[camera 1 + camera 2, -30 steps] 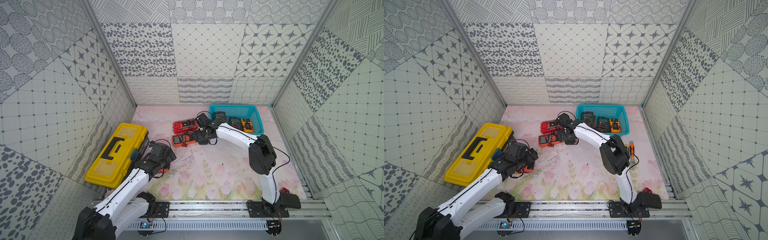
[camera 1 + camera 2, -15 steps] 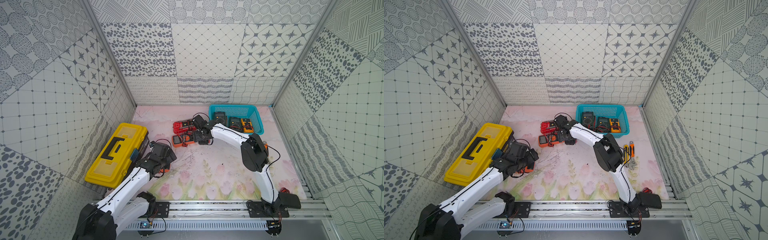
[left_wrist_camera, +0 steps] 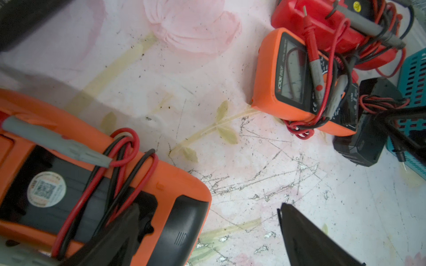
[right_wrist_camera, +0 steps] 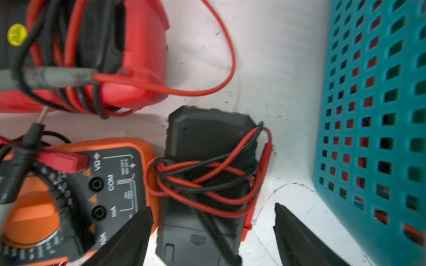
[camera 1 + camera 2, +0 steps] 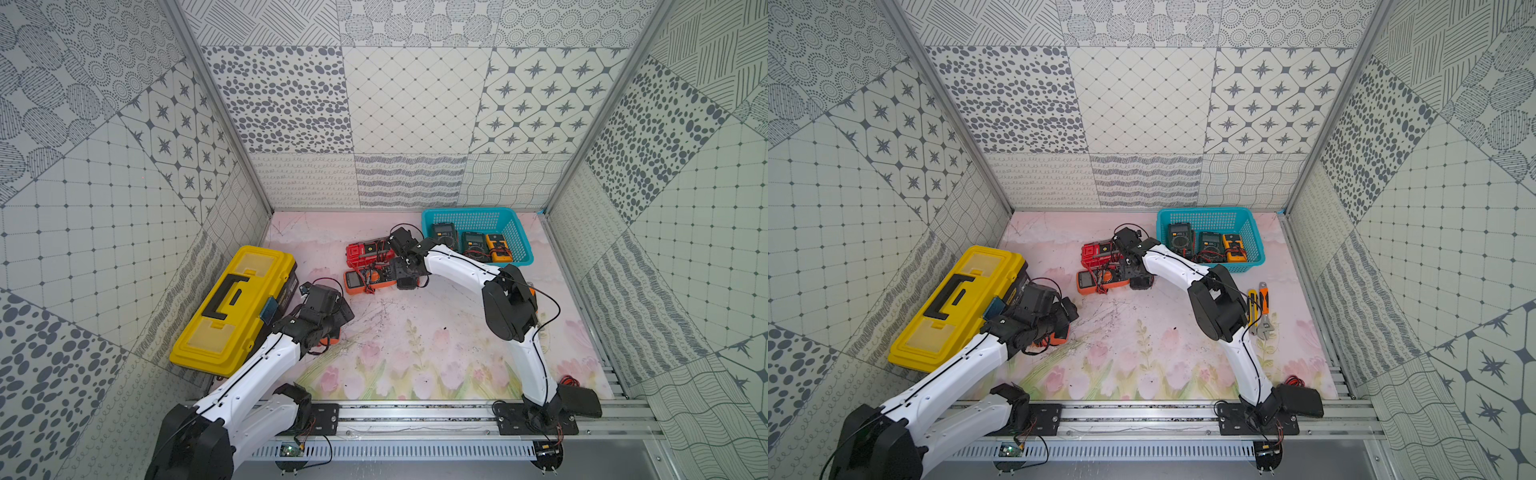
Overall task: Put the multimeter into the basket
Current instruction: Pick up the multimeter from the center of the board.
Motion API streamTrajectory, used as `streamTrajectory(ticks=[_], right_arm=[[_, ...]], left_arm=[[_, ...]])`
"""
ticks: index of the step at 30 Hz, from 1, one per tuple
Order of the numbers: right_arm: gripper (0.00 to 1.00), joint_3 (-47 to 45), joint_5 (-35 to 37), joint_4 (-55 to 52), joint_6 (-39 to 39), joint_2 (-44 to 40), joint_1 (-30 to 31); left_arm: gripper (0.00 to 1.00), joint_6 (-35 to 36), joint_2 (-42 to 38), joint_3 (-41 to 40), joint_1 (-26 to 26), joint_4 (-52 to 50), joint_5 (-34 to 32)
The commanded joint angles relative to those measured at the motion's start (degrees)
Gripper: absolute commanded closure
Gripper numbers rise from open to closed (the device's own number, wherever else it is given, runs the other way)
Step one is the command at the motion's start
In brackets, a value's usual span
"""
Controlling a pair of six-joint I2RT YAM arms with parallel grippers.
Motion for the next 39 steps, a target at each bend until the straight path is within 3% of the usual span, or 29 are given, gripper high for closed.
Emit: streamTrajectory(ticks=[1,11,23,31,34,39], right_arm=[[0.12,0.70,3.87,-1.37,1.18,2.00,-1.06],[0.09,7.78,-2.06,-1.27,1.12,8.11,-1.09],[0.11,4.62,-4.04,-1.01,1.18,8.96,-1.84],[0.22,3.69,-3.12,-1.51,1.18,8.88,-2.29],[0.36,3.50,-3.38,-1.89,1.14,8.75,-2.31],[0.52,2.19,-3.74,-1.88,0.59,6.99,-2.13]], left_arm=[[0.01,0.04,0.44,-0.08,0.57,2.31,0.63],[0.01,0.35,0.11,-0.06,0.54,1.48,0.33],[0.01,0.37,0.51,-0.07,0.58,1.96,0.44],[0.01,0.29,0.47,-0.07,0.57,2.01,0.55],[0.01,0.35,0.38,0.01,0.53,2.01,0.55],[0.01,0.32,0.31,0.15,0.56,2.02,0.41]])
